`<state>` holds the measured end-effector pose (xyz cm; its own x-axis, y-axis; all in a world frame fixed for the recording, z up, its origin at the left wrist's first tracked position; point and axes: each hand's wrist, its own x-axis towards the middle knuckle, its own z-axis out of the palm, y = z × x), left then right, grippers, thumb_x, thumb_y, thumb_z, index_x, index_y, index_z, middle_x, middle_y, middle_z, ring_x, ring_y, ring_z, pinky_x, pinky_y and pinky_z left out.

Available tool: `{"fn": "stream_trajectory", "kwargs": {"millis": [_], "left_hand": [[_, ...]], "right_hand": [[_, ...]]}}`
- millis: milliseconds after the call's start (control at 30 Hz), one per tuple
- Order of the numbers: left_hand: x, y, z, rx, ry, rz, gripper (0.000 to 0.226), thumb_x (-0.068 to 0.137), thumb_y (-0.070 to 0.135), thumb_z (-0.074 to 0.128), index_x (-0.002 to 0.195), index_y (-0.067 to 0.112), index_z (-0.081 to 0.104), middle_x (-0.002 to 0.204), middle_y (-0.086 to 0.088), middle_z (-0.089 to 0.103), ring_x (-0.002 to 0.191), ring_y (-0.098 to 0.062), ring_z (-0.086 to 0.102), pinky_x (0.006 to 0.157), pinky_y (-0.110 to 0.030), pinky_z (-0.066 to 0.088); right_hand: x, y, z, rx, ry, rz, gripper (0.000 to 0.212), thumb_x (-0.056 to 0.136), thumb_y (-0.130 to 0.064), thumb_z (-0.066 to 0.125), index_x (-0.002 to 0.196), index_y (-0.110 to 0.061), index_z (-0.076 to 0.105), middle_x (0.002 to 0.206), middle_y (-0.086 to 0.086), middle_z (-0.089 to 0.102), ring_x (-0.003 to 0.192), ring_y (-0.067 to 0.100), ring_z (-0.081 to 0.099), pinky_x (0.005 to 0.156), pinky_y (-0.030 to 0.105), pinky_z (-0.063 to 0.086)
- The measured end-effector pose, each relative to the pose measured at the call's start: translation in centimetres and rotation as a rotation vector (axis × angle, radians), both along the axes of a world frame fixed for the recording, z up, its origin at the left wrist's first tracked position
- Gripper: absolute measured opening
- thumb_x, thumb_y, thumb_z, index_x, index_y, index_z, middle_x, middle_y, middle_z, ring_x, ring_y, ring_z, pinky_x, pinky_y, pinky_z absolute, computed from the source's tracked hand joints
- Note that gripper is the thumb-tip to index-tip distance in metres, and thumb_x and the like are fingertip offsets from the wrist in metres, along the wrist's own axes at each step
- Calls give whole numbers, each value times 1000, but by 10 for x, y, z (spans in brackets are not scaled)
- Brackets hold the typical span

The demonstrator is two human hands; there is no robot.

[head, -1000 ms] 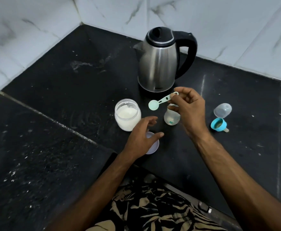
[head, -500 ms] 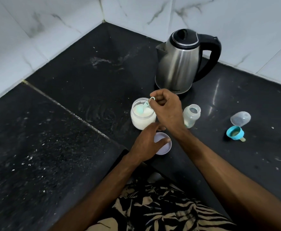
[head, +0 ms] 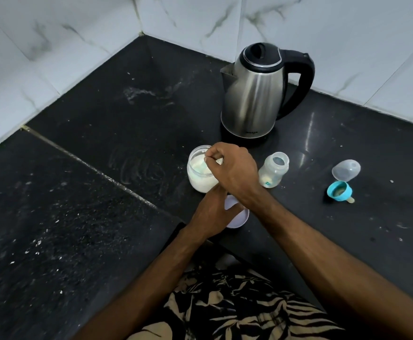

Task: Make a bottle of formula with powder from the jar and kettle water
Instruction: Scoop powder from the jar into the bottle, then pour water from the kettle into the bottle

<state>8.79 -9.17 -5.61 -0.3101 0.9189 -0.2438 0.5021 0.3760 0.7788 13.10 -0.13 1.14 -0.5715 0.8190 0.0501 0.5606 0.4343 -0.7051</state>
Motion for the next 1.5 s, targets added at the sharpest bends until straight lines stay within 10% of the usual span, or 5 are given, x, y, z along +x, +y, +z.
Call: {"fn": "stream_trajectory", "kwargs": {"millis": [300, 533, 1000, 1500], "left_hand": [[0, 4, -7, -52, 35, -81, 59, 97, 35, 52, 147, 10, 31, 152, -6, 37, 140, -18, 34, 106, -18, 22], [4, 9, -2, 202, -76, -66, 44, 84, 39, 71, 122, 21, 55, 118, 9, 63, 106, -2, 58, 94, -27, 49], [23, 45, 10, 346, -165, 3, 42, 84, 20, 75, 119, 27, 53, 111, 16, 60, 103, 8, 57, 84, -9, 47], [41, 77, 4, 384, -130, 47, 72, 69, 37, 84, 130, 26, 47, 123, 9, 56, 112, -4, 56, 94, -33, 51]], "right_hand": [[6, 0, 5, 158, -110, 41, 24, 98, -31, 55, 114, -22, 71, 109, -6, 73, 96, 13, 64, 80, 26, 49], [30, 16, 13, 14, 264, -85, 9, 90, -23, 67, 90, -19, 75, 78, -17, 70, 75, 1, 67, 74, 22, 56], [111, 61, 19, -304, 541, -309, 11, 93, -17, 68, 86, -9, 71, 82, 10, 74, 61, 9, 63, 53, 16, 48], [136, 91, 0, -462, 590, -378, 17, 94, -25, 66, 87, -10, 71, 85, 8, 75, 67, 10, 64, 51, 18, 47]]}}
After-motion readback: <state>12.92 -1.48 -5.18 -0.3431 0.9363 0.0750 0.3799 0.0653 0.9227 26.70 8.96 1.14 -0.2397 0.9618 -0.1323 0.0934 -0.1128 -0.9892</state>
